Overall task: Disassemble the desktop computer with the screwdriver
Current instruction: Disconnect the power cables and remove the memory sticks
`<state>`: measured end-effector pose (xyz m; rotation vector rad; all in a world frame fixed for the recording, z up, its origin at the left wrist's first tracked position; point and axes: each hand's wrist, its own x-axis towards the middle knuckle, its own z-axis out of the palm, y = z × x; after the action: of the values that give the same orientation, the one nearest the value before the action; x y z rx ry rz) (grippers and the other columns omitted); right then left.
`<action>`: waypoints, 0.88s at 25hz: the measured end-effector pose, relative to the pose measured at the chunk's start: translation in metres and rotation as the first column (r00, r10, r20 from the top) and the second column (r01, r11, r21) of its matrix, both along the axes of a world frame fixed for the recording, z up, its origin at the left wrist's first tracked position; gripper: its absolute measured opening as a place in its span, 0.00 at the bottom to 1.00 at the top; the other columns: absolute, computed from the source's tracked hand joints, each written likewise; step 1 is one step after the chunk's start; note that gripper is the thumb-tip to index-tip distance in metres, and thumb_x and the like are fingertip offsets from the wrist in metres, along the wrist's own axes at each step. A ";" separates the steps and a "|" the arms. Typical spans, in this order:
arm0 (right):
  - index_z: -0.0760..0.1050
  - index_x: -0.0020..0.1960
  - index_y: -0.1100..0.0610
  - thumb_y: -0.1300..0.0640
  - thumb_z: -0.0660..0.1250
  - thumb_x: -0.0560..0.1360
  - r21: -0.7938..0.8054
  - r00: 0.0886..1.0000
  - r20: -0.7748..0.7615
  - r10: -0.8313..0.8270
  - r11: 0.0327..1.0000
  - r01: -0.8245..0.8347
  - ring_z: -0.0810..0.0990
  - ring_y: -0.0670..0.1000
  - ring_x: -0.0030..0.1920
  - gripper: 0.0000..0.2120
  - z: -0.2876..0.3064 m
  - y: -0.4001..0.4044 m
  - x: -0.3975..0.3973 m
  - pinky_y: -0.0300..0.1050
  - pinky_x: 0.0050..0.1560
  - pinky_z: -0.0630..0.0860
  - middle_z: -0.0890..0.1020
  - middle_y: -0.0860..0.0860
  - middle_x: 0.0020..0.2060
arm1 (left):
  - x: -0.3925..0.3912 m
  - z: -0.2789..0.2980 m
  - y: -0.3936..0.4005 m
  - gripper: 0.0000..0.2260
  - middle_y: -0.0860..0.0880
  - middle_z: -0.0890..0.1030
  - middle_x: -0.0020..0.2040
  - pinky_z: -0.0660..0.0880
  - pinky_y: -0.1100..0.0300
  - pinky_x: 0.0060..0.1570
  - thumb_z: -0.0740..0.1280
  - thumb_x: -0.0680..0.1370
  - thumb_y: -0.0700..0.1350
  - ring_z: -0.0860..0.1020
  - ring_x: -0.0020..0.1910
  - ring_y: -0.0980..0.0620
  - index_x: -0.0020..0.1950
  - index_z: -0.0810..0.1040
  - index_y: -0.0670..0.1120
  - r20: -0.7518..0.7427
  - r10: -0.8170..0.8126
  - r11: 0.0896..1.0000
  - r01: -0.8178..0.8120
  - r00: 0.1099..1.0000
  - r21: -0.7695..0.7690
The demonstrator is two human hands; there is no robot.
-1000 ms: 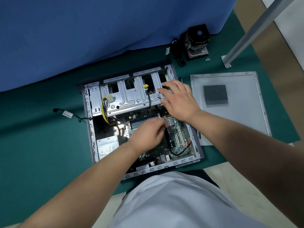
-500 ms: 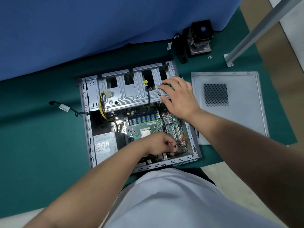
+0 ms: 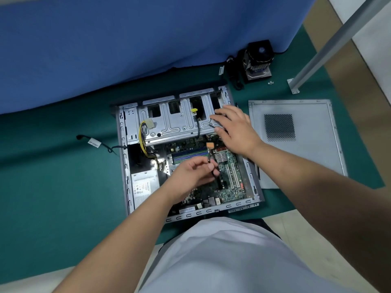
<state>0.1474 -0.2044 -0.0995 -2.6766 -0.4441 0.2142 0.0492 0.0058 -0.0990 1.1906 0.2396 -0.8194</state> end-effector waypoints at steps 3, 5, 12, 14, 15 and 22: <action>0.76 0.68 0.55 0.63 0.63 0.79 0.060 1.000 0.005 -0.008 0.998 0.008 0.66 0.53 0.73 0.19 0.010 -0.007 -0.029 0.58 0.76 0.62 0.74 0.50 0.68 | 0.004 0.001 -0.005 0.05 0.42 0.84 0.53 0.80 0.47 0.61 0.68 0.82 0.39 0.83 0.54 0.48 0.53 0.83 0.42 -0.046 0.223 0.975 -0.222 0.974 0.014; 0.76 0.67 0.52 0.61 0.62 0.75 0.011 0.999 -0.001 0.042 0.999 -0.042 0.70 0.52 0.68 0.20 0.016 -0.012 -0.051 0.54 0.74 0.61 0.77 0.48 0.62 | 0.009 0.002 -0.011 0.04 0.45 0.83 0.53 0.81 0.46 0.60 0.69 0.82 0.39 0.83 0.49 0.51 0.51 0.84 0.41 -0.055 0.300 0.954 -0.298 0.952 0.042; 0.83 0.54 0.49 0.42 0.65 0.79 -0.185 0.988 0.023 0.150 0.972 -0.143 0.74 0.51 0.63 0.13 0.008 -0.007 -0.077 0.54 0.70 0.56 0.84 0.45 0.48 | 0.019 0.000 -0.028 0.06 0.47 0.84 0.47 0.82 0.53 0.57 0.69 0.82 0.40 0.82 0.48 0.51 0.57 0.84 0.42 -0.033 0.319 0.948 -0.318 0.947 0.013; 0.84 0.52 0.52 0.47 0.67 0.79 -0.164 0.989 0.077 0.128 0.980 -0.114 0.75 0.52 0.62 0.11 0.004 -0.011 -0.077 0.52 0.69 0.57 0.85 0.47 0.47 | 0.018 -0.007 -0.027 0.08 0.48 0.85 0.50 0.81 0.52 0.58 0.68 0.83 0.42 0.83 0.50 0.51 0.60 0.84 0.47 -0.014 0.306 0.950 -0.304 0.952 0.075; 0.83 0.52 0.54 0.49 0.68 0.79 -0.154 0.988 0.107 0.109 0.984 -0.092 0.76 0.53 0.61 0.10 0.002 -0.013 -0.078 0.51 0.68 0.57 0.85 0.48 0.48 | 0.017 -0.013 -0.027 0.09 0.49 0.86 0.50 0.82 0.51 0.58 0.66 0.84 0.43 0.82 0.49 0.51 0.62 0.84 0.48 0.002 0.270 0.949 -0.267 0.963 0.168; 0.78 0.58 0.62 0.63 0.69 0.78 -0.048 0.965 0.264 -0.004 0.999 0.017 0.76 0.58 0.57 0.09 -0.012 -0.011 -0.083 0.53 0.65 0.64 0.81 0.56 0.51 | 0.017 -0.046 -0.049 0.21 0.45 0.80 0.66 0.72 0.67 0.36 0.63 0.83 0.37 0.78 0.45 0.50 0.77 0.71 0.46 -0.054 -0.346 0.755 0.312 0.937 0.576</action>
<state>0.0643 -0.2157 -0.1111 -2.7665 -0.5099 -0.1395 0.0659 -0.0435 -0.1449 1.8716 0.2436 -1.0608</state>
